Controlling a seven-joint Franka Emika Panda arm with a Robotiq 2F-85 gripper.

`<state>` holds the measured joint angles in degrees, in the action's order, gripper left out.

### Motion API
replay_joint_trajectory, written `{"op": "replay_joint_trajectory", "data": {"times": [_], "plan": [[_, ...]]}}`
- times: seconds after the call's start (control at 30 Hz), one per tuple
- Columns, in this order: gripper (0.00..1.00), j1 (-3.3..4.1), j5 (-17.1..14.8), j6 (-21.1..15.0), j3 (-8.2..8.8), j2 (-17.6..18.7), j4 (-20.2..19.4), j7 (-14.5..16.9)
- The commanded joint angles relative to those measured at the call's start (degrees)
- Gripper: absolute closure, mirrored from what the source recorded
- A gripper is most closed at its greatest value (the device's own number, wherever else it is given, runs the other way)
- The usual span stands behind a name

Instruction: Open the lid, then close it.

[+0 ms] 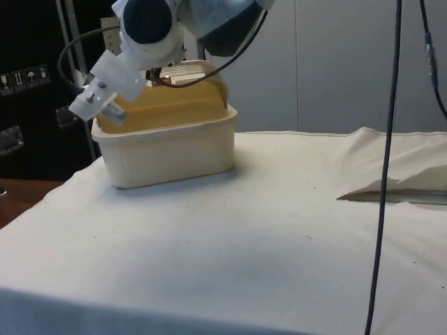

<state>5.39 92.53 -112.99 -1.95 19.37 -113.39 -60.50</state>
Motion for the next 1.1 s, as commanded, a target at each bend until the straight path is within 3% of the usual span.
{"op": "replay_joint_trajectory", "data": {"times": [0.0, 0.1, 0.13, 0.17, 0.33, 0.4, 0.43, 0.67, 0.7, 0.73, 0.87, 0.9, 0.93, 1.07], "plan": [[1.00, -0.29, -0.57, -0.92, -0.11, -0.11, -0.11, 0.34], [1.00, -0.46, -1.32, -1.95, -0.11, 0.06, 0.17, 0.63], [1.00, -0.11, -0.74, -1.09, 0.06, 0.00, 0.06, 0.06], [1.00, -0.52, -1.60, -2.29, -0.06, 0.17, 0.40, 0.74], [1.00, -0.92, -2.92, -4.76, 0.11, 1.20, 2.01, 1.55], [1.00, -0.63, -2.58, -4.41, 0.29, 1.26, 2.12, 1.03], [1.00, -1.09, -3.72, -5.84, 0.17, 1.83, 2.92, 2.06], [1.00, -1.60, -5.96, -8.65, 0.29, 2.92, 4.81, 3.90], [1.00, -1.15, -5.16, -7.62, 0.46, 2.75, 4.53, 2.98], [1.00, -1.66, -6.25, -9.05, 0.34, 3.04, 5.04, 4.13], [1.00, -2.01, -7.68, -11.17, 0.92, 3.50, 5.84, 5.21], [1.00, -1.49, -6.88, -10.20, 1.15, 3.27, 5.56, 4.35], [1.00, -2.06, -7.91, -11.63, 1.03, 3.61, 6.07, 5.44], [1.00, -2.29, -8.42, -13.24, 1.78, 4.53, 7.10, 6.07]]}}
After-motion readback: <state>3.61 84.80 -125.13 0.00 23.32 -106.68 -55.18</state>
